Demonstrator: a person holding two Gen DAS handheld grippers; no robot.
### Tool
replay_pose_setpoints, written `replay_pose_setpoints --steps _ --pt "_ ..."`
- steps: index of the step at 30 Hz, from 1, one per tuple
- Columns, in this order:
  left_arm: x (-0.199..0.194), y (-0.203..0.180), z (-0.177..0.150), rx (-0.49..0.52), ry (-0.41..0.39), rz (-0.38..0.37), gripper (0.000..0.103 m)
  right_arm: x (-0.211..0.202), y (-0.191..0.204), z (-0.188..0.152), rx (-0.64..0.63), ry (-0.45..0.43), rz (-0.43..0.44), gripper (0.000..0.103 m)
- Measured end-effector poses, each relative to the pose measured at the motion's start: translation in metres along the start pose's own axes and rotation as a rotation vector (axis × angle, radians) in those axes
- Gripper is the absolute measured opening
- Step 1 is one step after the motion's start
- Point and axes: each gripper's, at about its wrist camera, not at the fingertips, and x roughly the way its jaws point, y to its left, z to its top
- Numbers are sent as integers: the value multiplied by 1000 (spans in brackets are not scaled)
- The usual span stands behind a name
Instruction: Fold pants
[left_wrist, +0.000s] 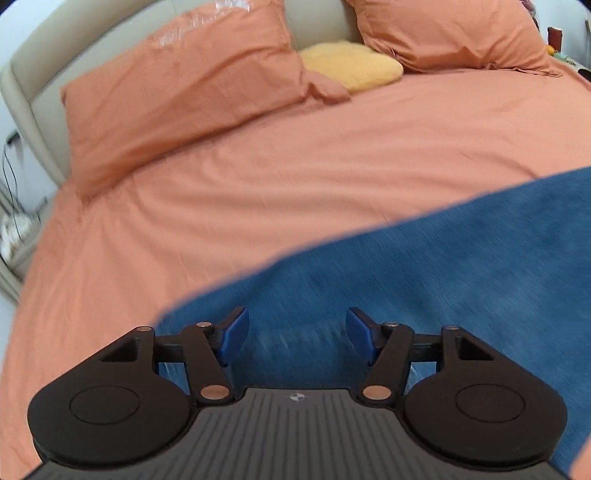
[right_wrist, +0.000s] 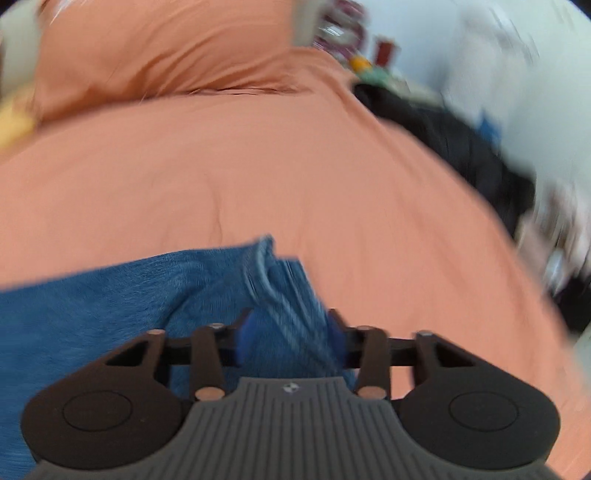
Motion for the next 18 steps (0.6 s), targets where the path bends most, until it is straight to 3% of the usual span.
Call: replay_pose_setpoints --steps 2,7,12,13,14,15,18 --pt "-4 -2 -13 -22 24 -27 62 -5 -20 -15 119 20 62 30" --pt "-5 -7 -39 -74 68 -34 58 4 -46 -56 330 46 135 30" --pt "6 -9 -53 -147 99 -24 56 34 -62 -71 514 49 215 28" --pt "8 -9 -53 -167 109 -23 55 40 -63 -72 531 53 221 21" --pt "10 -10 -53 -177 117 -21 54 44 -64 -73 543 60 221 6" --pt "11 -10 -52 -176 121 -17 54 47 -65 -69 546 62 221 0" --pt "15 -14 -50 -146 134 -5 54 26 -59 -52 450 14 224 0"
